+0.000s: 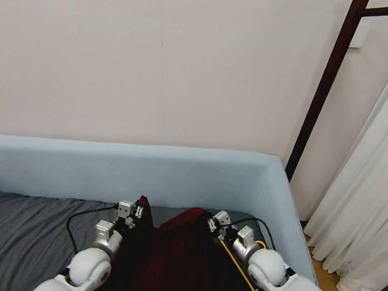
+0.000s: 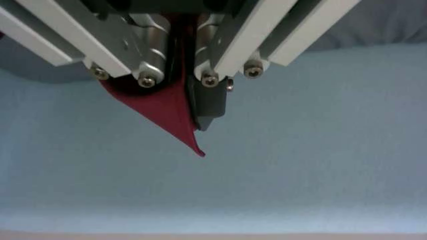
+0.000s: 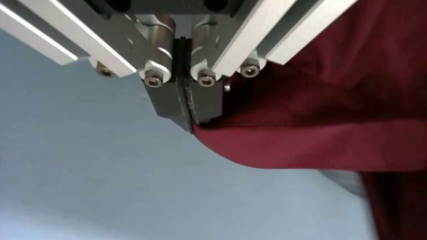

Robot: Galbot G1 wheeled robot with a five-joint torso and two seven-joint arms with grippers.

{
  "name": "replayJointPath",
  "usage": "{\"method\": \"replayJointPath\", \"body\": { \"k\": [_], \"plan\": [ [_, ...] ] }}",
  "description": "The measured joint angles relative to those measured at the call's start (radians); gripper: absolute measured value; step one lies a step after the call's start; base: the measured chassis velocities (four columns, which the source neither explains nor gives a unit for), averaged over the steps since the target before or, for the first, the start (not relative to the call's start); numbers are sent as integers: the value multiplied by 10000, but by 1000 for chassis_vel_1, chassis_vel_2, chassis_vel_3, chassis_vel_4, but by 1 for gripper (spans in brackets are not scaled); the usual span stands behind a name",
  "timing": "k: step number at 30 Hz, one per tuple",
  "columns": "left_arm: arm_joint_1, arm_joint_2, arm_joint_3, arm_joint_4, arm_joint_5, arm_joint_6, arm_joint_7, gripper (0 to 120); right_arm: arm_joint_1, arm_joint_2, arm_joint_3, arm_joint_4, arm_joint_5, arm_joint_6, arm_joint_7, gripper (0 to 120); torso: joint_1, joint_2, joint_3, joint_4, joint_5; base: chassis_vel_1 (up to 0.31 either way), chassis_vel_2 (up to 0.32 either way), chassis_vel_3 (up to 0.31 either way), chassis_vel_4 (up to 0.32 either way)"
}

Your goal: Pick up the clothes from the sofa and hang them on the clothes hanger.

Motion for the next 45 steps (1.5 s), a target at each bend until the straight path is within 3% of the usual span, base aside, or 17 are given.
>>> {"method": "replayJointPath", "body": {
  "k": [3, 10, 20, 24, 26, 27, 29, 30, 31, 35, 42, 45],
  "plan": [
    [-15, -780, -330, 437, 391, 228, -760, 0, -226, 262, 285, -183, -662, -643, 790, 0, -1, 0, 0, 0, 3, 0, 0, 0, 0],
    [-30, -1538, -1000, 964, 701, 419, -1242, 0, -517, 434, 736, -423, -1007, -1086, 1401, 0, -1, 2, 0, 0, 1, 0, 0, 0, 0],
    [588, -1352, -697, 297, 720, -125, -142, 0, -560, 999, 753, -2034, -925, 1769, 530, 0, -1, 1, 0, 2, 4, 0, 0, 0, 0],
    [712, -1113, -486, 98, 818, 121, -111, 0, -801, 913, 737, -1683, -365, 1916, 497, 19, -1, 1, 0, 2, 3, 0, 0, 0, 0],
    [729, -1066, -446, 72, 868, 205, -109, 0, -903, 822, 758, -1488, -294, 1741, 607, 22, -1, 1, -1, 3, 4, 0, 0, 0, 0],
    [733, -1042, -429, 66, 900, 267, -110, 0, -993, 741, 783, -1318, -306, 1487, 808, 26, -1, 1, 0, 3, 4, 0, 0, 0, 0],
    [708, -952, -379, 58, 991, 552, -180, 0, -1345, 356, 875, -634, -395, -238, 1786, 37, -1, 1, 0, -2, 3, 0, 0, 0, 0],
    [676, -932, -366, 73, 1001, 594, -225, 0, -1421, 217, 914, -511, -356, -633, 1938, 41, -2, 2, -1, -1, 3, 0, 0, 0, 0],
    [676, -932, -366, 73, 1001, 594, -225, 0, -1421, 217, 914, -511, -356, -633, 1938, 41, -2, 2, -1, -1, 3, 0, 0, 0, 0],
    [560, -883, -313, 130, 1005, 645, -315, 0, -1583, -302, 1276, -615, 19, -1284, 1678, 59, -2, 2, 0, -2, 4, 0, 0, 0, 0],
    [530, -873, -267, 111, 991, 645, -332, 0, -1547, -412, 1483, -939, 747, -1932, 1525, 82, -2, 2, -1, 0, 4, 0, 0, 0, 0],
    [512, -801, -279, 52, 971, 639, -346, 0, -1464, -372, 1502, -978, 788, -2742, 1615, 93, -2, 2, -1, 0, 4, 0, 0, 0, 0]
  ]
}}
